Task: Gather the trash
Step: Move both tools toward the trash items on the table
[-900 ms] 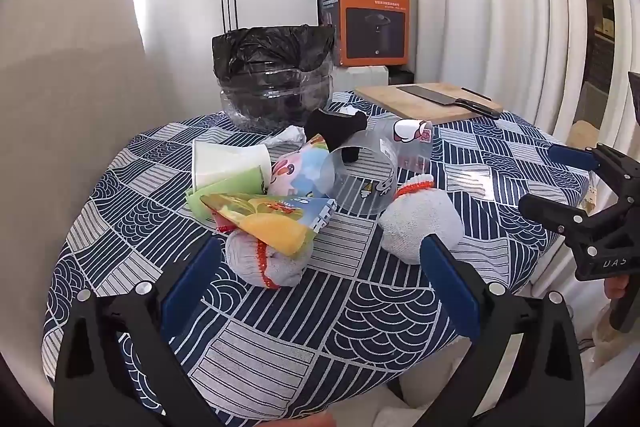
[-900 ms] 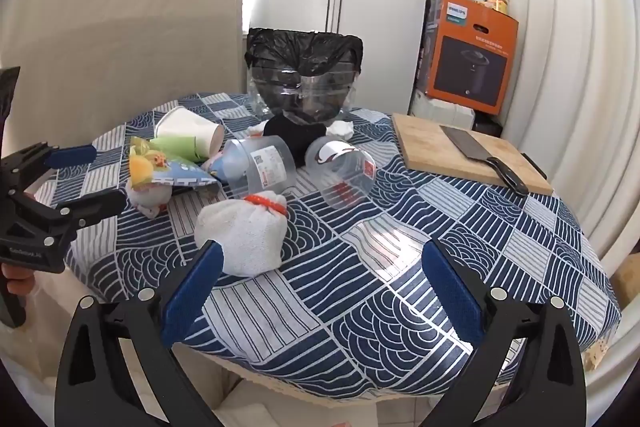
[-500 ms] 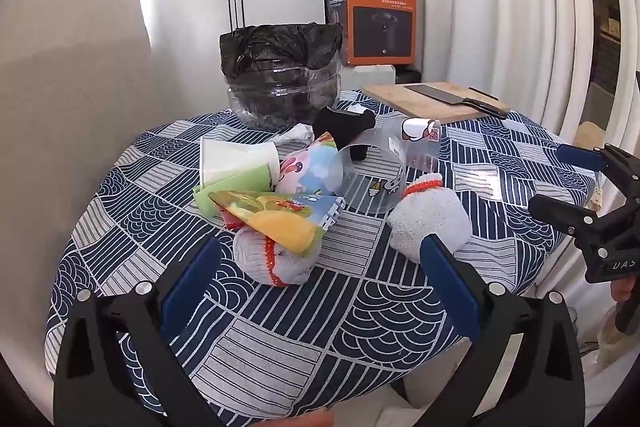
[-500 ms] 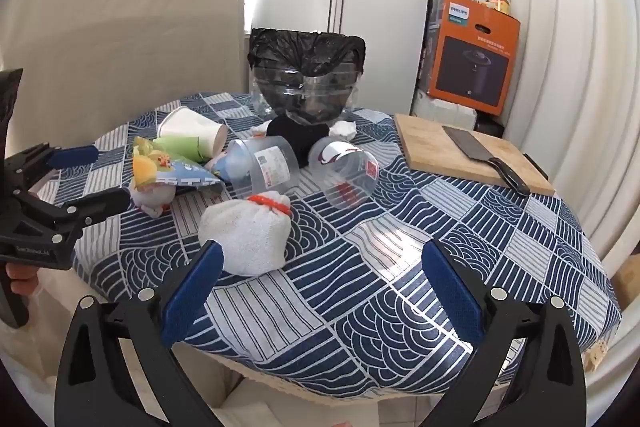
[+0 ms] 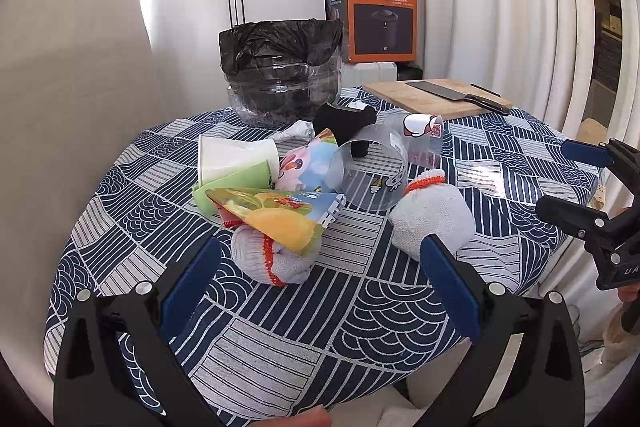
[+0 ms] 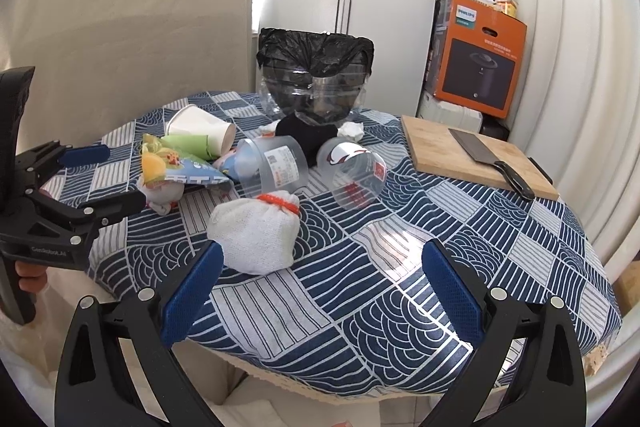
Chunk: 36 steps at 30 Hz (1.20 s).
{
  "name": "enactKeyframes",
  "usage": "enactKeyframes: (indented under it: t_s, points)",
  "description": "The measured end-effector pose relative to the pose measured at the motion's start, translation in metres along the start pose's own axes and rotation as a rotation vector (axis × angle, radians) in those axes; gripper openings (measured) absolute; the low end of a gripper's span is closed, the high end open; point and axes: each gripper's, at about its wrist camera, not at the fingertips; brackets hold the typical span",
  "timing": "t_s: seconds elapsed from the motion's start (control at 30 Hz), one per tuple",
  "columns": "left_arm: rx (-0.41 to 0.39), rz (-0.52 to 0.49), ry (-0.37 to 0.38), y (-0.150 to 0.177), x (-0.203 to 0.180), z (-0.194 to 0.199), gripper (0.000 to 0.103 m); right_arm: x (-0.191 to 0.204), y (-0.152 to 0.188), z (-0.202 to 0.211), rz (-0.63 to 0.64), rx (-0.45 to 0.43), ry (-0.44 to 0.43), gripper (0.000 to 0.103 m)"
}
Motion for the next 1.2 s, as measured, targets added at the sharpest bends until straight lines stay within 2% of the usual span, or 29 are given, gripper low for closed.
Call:
enactKeyframes:
  t_s: [0.63, 1.2]
  points:
    - [0.009, -0.011, 0.005, 0.002, 0.001, -0.001, 0.097, 0.006, 0.001, 0.001, 0.038, 0.011, -0.011, 0.095]
    - [0.037, -0.014, 0.017, 0.001, -0.003, -0.014, 0.097, -0.002, 0.004, -0.008, 0.018, 0.031, -0.02, 0.095]
Point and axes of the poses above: each gripper's, at about its wrist camera, not at the fingertips, and z roughly against the way its jaws point, x to its left, y to its underside, and after that the axes turned 13 degrees about -y, right-handed
